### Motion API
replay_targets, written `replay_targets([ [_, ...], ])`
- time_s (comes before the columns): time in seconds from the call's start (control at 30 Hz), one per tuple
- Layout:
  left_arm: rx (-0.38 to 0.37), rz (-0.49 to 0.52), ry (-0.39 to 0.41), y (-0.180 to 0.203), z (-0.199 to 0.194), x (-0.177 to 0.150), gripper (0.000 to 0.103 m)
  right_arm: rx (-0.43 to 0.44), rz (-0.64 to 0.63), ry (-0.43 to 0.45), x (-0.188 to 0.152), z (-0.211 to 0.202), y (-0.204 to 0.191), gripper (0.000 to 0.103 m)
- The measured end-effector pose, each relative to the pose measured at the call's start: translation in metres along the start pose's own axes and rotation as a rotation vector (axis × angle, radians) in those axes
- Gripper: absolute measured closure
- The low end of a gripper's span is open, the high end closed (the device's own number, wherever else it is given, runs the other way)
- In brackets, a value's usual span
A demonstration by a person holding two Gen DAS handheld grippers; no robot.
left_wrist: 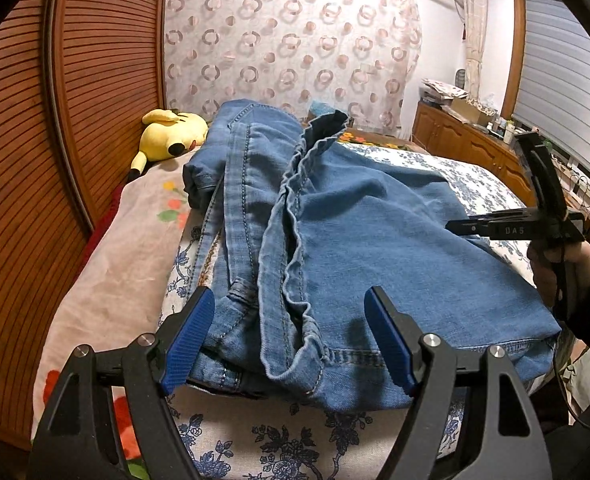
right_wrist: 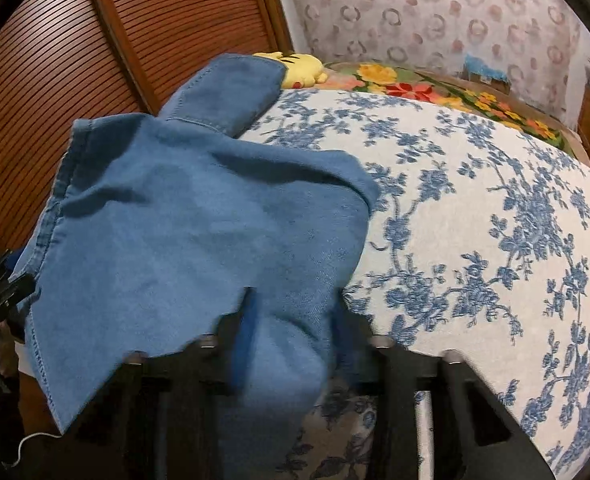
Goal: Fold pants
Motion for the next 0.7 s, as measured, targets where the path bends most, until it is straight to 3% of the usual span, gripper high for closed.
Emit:
replay_targets([
  [0.2, -0.002, 0.008, 0.009, 0.004, -0.004, 0.003, 0.025, 0.014, -0.027, 0.137, 0.008, -0.045, -0.008, 0.096],
  [0.4, -0.025, 0.034, 0.023, 0.018, -0.004, 0.013, 0.025, -0.101, -0.083, 0.227, 0.025, -0.102, 0.004, 0.097],
  [0.57, -0.066, 0.081, 0.036, 0.043, 0.003, 0.028, 0.025, -0.245, -0.02, 0.195, 0.032, -0.122, 0.067, 0.096],
  [0.7, -0.116, 0.116, 0.053, 0.07, 0.013, 0.045, 0.025, -0.296, 0.046, 0.125, 0.02, -0.111, 0.112, 0.095],
])
Point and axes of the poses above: each gripper's, at about its wrist camera, not at the fingertips, and z roughly the way its jaws point, y to its right, x to its top, the point moved 3 cm from there along z, roughly the way its jaws point, and after that the axes turned 4 degrees about z, right-handed, at the moved point
